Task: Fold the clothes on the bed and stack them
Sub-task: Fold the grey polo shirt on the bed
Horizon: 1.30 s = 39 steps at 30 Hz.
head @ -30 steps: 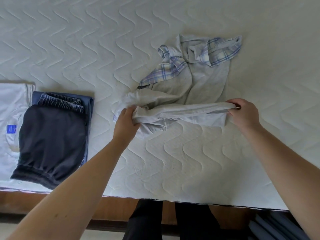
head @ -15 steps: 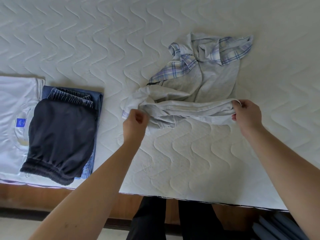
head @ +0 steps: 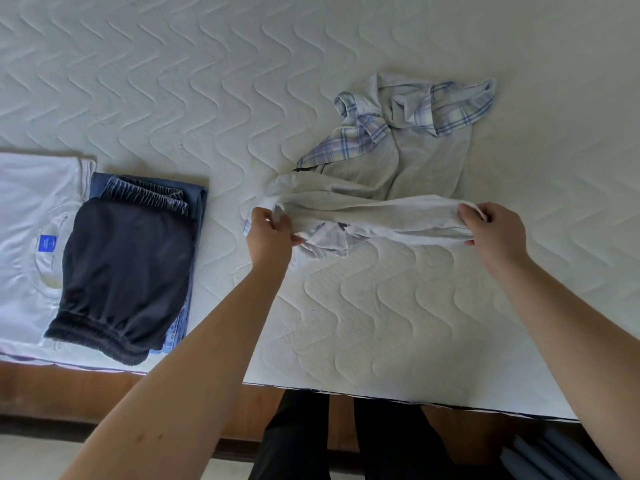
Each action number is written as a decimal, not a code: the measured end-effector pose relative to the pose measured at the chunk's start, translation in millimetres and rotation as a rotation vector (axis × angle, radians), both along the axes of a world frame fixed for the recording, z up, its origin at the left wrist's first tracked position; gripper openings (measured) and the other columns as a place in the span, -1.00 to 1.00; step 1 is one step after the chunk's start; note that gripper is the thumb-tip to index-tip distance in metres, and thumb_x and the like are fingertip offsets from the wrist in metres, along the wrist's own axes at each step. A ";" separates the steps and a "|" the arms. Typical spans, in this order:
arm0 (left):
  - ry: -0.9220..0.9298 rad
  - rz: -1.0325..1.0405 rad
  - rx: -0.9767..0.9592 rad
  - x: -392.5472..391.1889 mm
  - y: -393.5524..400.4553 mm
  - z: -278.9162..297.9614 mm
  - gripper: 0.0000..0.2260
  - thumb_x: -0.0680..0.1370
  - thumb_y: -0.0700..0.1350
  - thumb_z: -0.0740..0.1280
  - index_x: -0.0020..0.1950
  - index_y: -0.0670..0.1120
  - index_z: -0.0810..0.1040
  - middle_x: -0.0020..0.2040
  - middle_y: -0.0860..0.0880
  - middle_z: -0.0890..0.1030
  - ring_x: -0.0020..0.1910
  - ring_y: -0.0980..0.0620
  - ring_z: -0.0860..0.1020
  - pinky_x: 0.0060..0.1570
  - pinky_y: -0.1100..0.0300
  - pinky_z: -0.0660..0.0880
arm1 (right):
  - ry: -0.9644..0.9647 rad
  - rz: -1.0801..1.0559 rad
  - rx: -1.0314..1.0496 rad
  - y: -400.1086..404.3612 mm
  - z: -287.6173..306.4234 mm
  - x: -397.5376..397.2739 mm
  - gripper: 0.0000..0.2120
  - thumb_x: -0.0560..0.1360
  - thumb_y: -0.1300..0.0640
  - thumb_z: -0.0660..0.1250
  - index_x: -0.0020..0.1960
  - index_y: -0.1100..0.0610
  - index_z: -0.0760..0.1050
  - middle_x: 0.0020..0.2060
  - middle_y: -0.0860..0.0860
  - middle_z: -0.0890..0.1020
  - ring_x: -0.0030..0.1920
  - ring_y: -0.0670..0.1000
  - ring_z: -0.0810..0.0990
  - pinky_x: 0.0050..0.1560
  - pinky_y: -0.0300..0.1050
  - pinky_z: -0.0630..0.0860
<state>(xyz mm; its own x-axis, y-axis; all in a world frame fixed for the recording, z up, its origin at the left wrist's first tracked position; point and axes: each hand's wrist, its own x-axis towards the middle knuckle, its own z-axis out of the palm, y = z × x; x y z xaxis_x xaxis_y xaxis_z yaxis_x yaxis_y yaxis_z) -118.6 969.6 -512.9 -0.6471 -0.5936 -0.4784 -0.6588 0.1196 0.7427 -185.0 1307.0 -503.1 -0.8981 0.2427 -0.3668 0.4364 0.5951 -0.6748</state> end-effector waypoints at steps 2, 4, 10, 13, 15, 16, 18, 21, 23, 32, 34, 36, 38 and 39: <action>-0.027 -0.091 -0.126 11.5 -17.7 9.4 -0.92 0.61 -0.17 0.23 -0.03 -0.03 0.35 -0.20 -0.03 0.56 -0.41 0.02 0.62 -0.54 0.32 0.41 | 0.022 0.042 0.105 8.2 7.8 0.6 -0.72 0.53 -0.03 0.35 -0.03 0.20 0.61 -0.17 0.14 0.65 -0.14 0.16 0.60 -0.09 -0.02 0.52; -0.066 -0.189 -0.212 22.6 -34.8 20.1 -0.86 0.56 -0.24 0.18 0.03 -0.01 0.36 -0.21 -0.06 0.56 -0.35 -0.06 0.57 -0.49 0.18 0.44 | 0.031 0.067 0.177 16.2 18.7 3.8 -0.73 0.53 -0.01 0.35 0.03 0.19 0.62 -0.09 0.16 0.67 -0.05 0.18 0.60 -0.06 -0.08 0.43; -0.131 -0.439 -0.262 40.9 -57.0 57.4 -0.84 0.55 -0.19 0.15 0.10 -0.03 0.42 -0.15 -0.03 0.52 -0.26 0.00 0.45 -0.35 0.13 0.31 | 0.025 0.179 0.182 28.6 64.0 29.5 -0.78 0.47 0.07 0.45 0.06 0.15 0.64 -0.07 0.08 0.63 -0.03 0.09 0.57 -0.05 -0.15 0.36; -0.119 -0.491 -0.297 41.8 -55.0 79.4 -0.87 0.47 -0.12 0.34 -0.07 -0.09 0.41 -0.25 0.03 0.51 -0.32 0.08 0.44 -0.40 0.25 0.28 | 0.026 0.249 0.231 27.6 88.6 45.2 -0.77 0.42 0.09 0.51 0.03 0.15 0.64 -0.12 0.08 0.59 -0.10 0.05 0.53 -0.11 -0.20 0.31; -0.077 -0.531 -0.351 45.9 -51.8 92.2 -0.82 0.42 -0.20 0.41 -0.13 -0.14 0.41 -0.25 -0.02 0.52 -0.32 0.03 0.46 -0.42 0.26 0.28 | 0.044 0.294 0.272 26.6 105.8 57.0 -0.77 0.37 0.13 0.54 -0.01 0.19 0.65 -0.17 0.04 0.54 -0.14 0.07 0.53 -0.14 -0.19 0.30; -0.059 -0.539 -0.378 47.6 -50.0 98.5 -0.85 0.42 -0.25 0.38 -0.15 -0.15 0.40 -0.22 -0.06 0.52 -0.30 -0.03 0.45 -0.42 0.22 0.28 | 0.063 0.316 0.285 26.4 114.5 62.6 -0.76 0.35 0.15 0.56 -0.04 0.22 0.65 -0.18 0.04 0.55 -0.13 0.09 0.55 -0.14 -0.18 0.31; -0.025 -0.577 -0.418 50.7 -46.7 110.3 -0.88 0.45 -0.30 0.30 -0.12 -0.14 0.39 -0.15 -0.09 0.46 -0.27 -0.07 0.41 -0.39 0.17 0.23 | 0.097 0.352 0.285 26.7 131.4 74.2 -0.74 0.30 0.19 0.59 -0.08 0.27 0.64 -0.15 0.10 0.61 -0.09 0.12 0.56 -0.12 -0.17 0.36; 0.031 -0.698 -0.413 57.4 -48.1 125.7 -0.86 0.48 -0.35 0.26 0.00 -0.19 0.43 -0.04 -0.11 0.41 -0.25 -0.08 0.40 -0.27 0.15 0.28 | 0.089 0.459 0.280 27.2 155.0 90.1 -0.72 0.26 0.24 0.61 -0.10 0.30 0.63 -0.09 0.16 0.64 -0.06 0.16 0.57 -0.06 -0.11 0.42; 0.079 -0.758 -0.411 62.4 -56.7 134.6 -0.81 0.48 -0.38 0.29 0.07 -0.22 0.48 0.02 -0.15 0.42 -0.20 -0.10 0.43 -0.18 0.17 0.32 | 0.044 0.500 0.276 29.5 168.2 100.8 -0.74 0.26 0.27 0.61 -0.13 0.29 0.60 -0.13 0.17 0.62 -0.10 0.18 0.57 -0.09 -0.07 0.42; 0.033 -0.807 -0.521 76.3 -110.5 166.1 -0.46 0.44 -0.46 0.17 0.30 -0.05 0.58 0.23 -0.11 0.50 0.12 -0.14 0.51 0.06 0.17 0.38 | -0.170 0.437 0.463 48.6 197.0 142.5 -0.64 0.36 0.22 0.55 0.09 0.29 0.55 0.02 0.18 0.59 0.02 0.17 0.55 -0.02 -0.12 0.35; 0.016 -0.887 -0.471 80.0 -109.6 169.6 -0.43 0.42 -0.48 0.14 0.25 -0.01 0.61 0.20 -0.04 0.50 0.08 -0.04 0.50 0.06 0.20 0.37 | -0.297 0.441 0.560 50.6 197.7 151.4 -0.69 0.41 0.13 0.51 0.06 0.28 0.57 -0.01 0.14 0.62 0.01 0.13 0.58 -0.01 -0.13 0.40; 0.015 -0.969 -0.461 85.9 -103.9 172.0 -0.48 0.40 -0.51 0.13 0.16 -0.10 0.65 0.16 -0.06 0.51 0.07 -0.04 0.51 0.09 0.21 0.37 | -0.372 0.445 0.660 50.6 197.1 159.1 -0.77 0.44 0.06 0.48 -0.10 0.23 0.57 -0.15 0.10 0.63 -0.11 0.07 0.57 -0.12 -0.18 0.41; -0.007 -0.925 -0.468 90.6 -95.2 174.6 -0.62 0.42 -0.50 0.14 0.02 -0.22 0.65 0.07 -0.13 0.54 0.03 -0.12 0.53 0.05 0.19 0.39 | -0.396 0.427 0.733 49.2 198.6 166.4 -0.70 0.49 0.03 0.42 -0.30 0.15 0.42 -0.34 0.01 0.49 -0.20 0.03 0.50 -0.20 -0.21 0.32; -0.037 -0.889 -0.465 94.0 -89.9 176.4 -0.69 0.44 -0.48 0.14 -0.05 -0.22 0.62 0.01 -0.14 0.55 -0.03 -0.15 0.54 -0.03 0.15 0.40 | -0.385 0.395 0.726 48.4 197.2 171.0 -0.67 0.52 0.04 0.39 -0.32 0.14 0.36 -0.36 0.00 0.43 -0.20 0.05 0.49 -0.20 -0.21 0.29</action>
